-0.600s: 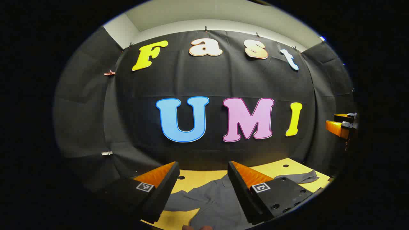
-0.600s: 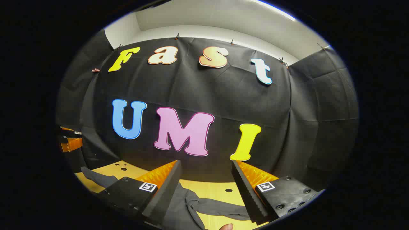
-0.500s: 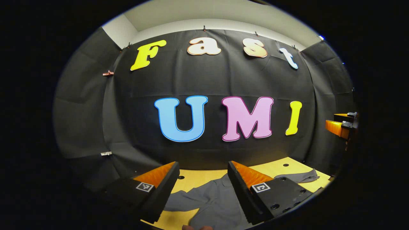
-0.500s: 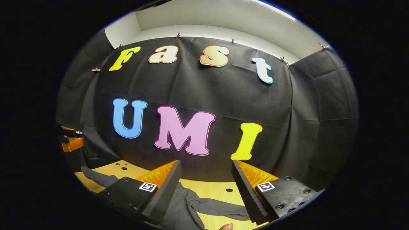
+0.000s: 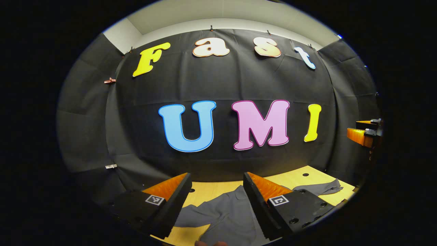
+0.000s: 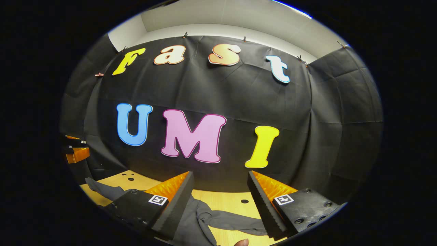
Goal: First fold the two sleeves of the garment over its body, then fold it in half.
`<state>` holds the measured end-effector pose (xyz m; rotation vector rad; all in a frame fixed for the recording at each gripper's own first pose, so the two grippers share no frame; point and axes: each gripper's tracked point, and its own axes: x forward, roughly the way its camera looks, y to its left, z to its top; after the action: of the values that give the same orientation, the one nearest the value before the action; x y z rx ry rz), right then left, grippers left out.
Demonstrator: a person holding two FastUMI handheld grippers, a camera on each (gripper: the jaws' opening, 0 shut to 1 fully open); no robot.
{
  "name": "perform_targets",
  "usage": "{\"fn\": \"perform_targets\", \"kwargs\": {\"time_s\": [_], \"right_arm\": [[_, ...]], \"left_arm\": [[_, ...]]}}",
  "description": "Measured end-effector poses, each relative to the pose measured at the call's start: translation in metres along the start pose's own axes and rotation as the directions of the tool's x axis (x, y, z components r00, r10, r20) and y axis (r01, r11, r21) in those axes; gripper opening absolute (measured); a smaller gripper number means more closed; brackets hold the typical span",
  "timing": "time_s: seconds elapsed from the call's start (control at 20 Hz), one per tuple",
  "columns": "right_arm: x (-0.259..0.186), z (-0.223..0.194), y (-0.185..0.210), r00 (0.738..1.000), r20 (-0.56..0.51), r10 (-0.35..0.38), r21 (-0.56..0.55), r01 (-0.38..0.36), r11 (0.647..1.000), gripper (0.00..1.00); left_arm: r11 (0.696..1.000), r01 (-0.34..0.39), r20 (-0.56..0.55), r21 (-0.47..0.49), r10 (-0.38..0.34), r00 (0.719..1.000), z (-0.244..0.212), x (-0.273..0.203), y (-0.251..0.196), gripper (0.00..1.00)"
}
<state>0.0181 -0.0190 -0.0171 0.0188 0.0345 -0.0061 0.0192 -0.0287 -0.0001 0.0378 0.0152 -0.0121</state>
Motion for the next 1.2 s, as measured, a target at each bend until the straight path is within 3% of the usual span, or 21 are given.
{"fn": "perform_targets", "kwargs": {"time_s": [0.3,0.6,0.95,1.2], "right_arm": [[0.008,-0.018,-0.020,0.999,-0.038,-0.023,-0.014,0.022,1.000,0.97],[0.035,-0.076,-0.075,0.983,-0.170,-0.066,-0.017,0.064,0.998,0.97],[0.062,-0.186,-0.140,0.940,-0.332,-0.084,-0.039,0.075,0.996,0.98],[0.078,-0.270,-0.171,0.887,-0.456,-0.079,-0.032,0.072,0.997,0.98]], "left_arm": [[1.000,0.014,-0.010,0.018,-0.013,1.000,-0.002,-0.001,-0.013,0.95],[1.000,0.021,-0.036,0.013,-0.020,0.999,-0.012,0.004,-0.030,0.94],[1.000,-0.005,-0.093,-0.016,0.003,0.996,-0.027,0.015,-0.053,0.94],[1.000,-0.021,-0.107,0.021,0.023,0.994,-0.028,0.025,-0.073,0.94]]}}
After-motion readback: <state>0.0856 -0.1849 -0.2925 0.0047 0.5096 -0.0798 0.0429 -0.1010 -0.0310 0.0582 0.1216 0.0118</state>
